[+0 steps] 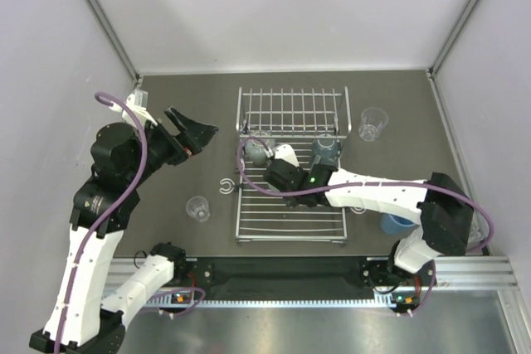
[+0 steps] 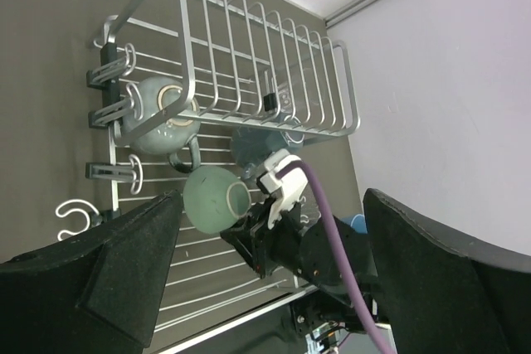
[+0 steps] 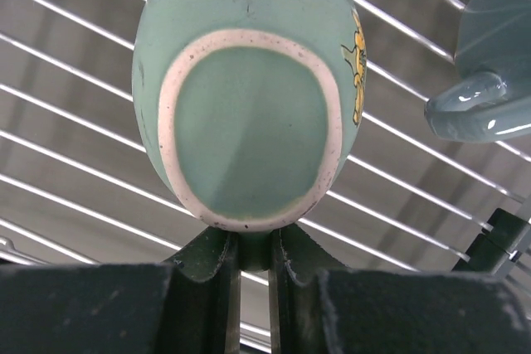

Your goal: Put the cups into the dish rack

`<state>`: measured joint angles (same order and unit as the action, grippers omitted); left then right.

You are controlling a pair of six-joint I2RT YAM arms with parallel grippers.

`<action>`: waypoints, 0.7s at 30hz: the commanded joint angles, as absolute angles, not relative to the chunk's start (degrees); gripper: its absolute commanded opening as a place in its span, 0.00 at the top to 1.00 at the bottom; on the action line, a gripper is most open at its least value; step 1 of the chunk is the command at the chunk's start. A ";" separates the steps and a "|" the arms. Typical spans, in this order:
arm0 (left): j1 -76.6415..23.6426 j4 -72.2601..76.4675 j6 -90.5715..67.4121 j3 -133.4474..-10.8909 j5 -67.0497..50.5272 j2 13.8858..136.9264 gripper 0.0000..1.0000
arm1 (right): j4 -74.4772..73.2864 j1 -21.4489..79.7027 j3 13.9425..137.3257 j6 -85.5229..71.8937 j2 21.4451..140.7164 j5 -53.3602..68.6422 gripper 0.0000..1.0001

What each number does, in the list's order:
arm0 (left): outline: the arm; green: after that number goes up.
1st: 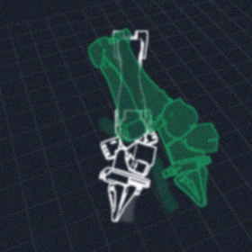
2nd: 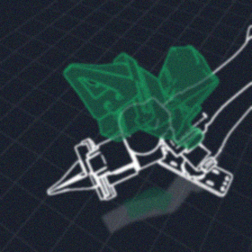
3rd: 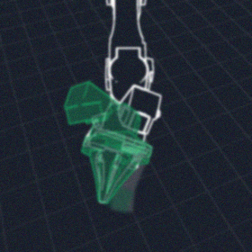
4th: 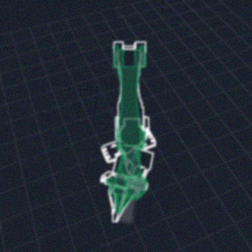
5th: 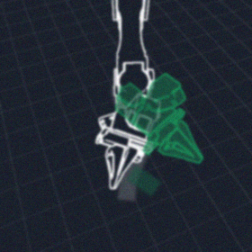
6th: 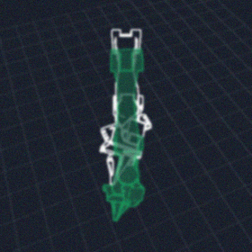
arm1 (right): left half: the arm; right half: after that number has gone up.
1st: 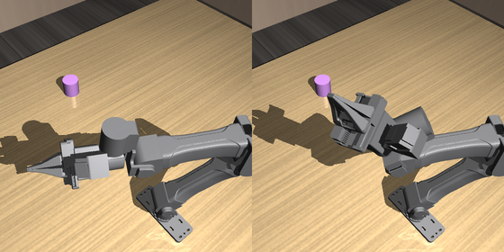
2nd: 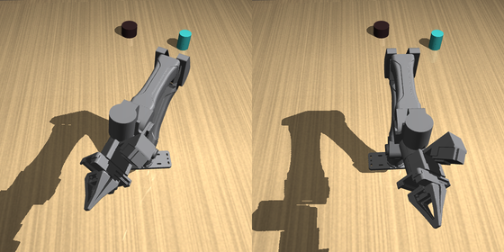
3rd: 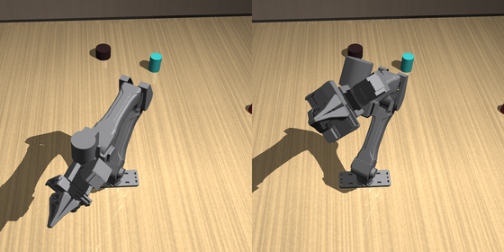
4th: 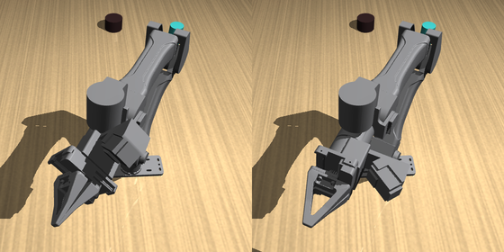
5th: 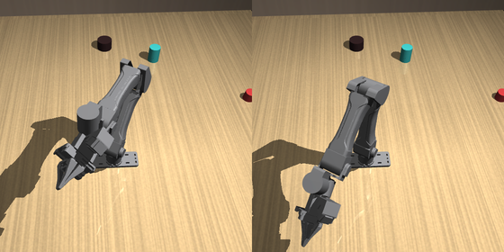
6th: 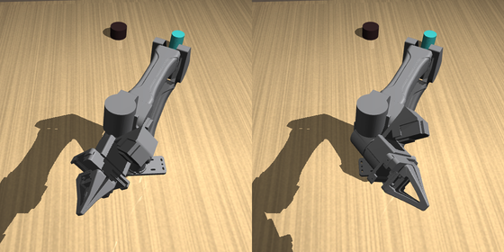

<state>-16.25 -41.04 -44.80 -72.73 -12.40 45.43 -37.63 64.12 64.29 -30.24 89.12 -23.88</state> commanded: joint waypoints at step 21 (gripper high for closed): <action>-16.08 -38.94 -42.63 -69.26 -12.13 44.82 0.05 | -34.45 64.25 60.38 -33.40 82.35 -25.83 1.00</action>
<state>-16.25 -41.17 -43.33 -70.06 -12.32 45.12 -36.49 63.77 60.23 -32.27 85.21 -22.98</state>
